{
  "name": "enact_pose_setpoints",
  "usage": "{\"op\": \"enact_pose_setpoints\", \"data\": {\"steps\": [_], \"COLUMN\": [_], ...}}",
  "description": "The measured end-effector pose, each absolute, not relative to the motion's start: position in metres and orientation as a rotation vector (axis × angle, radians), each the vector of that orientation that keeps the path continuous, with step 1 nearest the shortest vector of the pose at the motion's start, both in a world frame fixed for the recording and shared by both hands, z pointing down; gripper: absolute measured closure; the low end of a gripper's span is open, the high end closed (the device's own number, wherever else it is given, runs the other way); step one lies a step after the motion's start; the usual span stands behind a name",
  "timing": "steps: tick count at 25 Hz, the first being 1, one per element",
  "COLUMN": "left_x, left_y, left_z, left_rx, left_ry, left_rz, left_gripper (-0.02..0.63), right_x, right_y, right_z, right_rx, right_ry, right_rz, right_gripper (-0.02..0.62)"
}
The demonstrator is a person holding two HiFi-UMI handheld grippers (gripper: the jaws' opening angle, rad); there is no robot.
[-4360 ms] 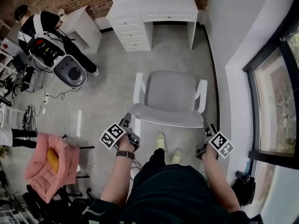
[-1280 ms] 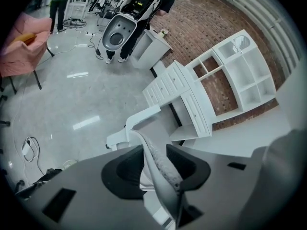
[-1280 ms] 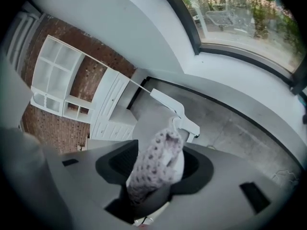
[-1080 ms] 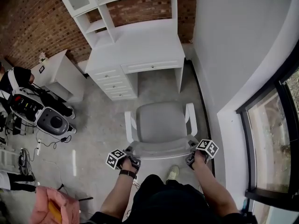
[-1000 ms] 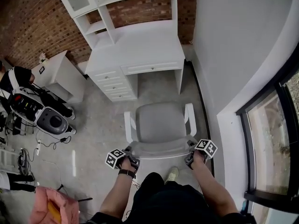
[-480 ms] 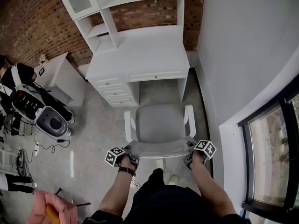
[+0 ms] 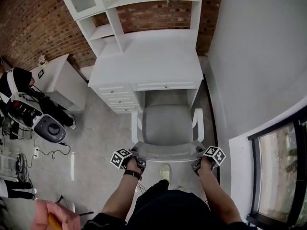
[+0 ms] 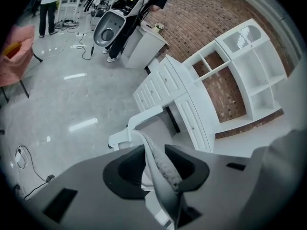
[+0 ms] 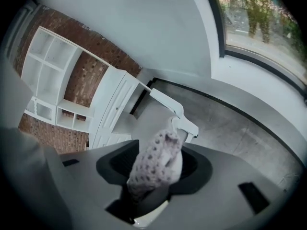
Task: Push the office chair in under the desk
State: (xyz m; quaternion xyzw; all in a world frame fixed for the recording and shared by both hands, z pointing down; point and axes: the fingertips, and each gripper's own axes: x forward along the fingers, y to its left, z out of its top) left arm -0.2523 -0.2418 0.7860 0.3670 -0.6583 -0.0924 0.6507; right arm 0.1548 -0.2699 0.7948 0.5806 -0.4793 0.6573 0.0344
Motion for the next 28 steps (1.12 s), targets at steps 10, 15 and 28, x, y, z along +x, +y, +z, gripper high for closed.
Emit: {"op": "enact_pose_setpoints", "data": {"steps": [10,15,28], "left_x": [-0.263,-0.266,-0.262], "left_y": [-0.312,-0.346,-0.403], "left_z": [0.786,0.786,0.784], "left_rx": [0.86,0.868,0.849], "left_ry": [-1.477,-1.478,-1.492], "left_rz": [-0.181,-0.186,-0.207], "left_gripper": [0.491,0.491,0.491], "right_x": [0.144,0.14,0.144], "right_y": [-0.331,-0.362,-0.428], "right_z": [0.796,0.796,0.793], "right_rx": [1.819,1.802,1.746], "right_ry": [-1.47,-1.478,-1.5], "right_rz": [2.05,2.043,2.025], "right_gripper": [0.422,0.419,0.416]}}
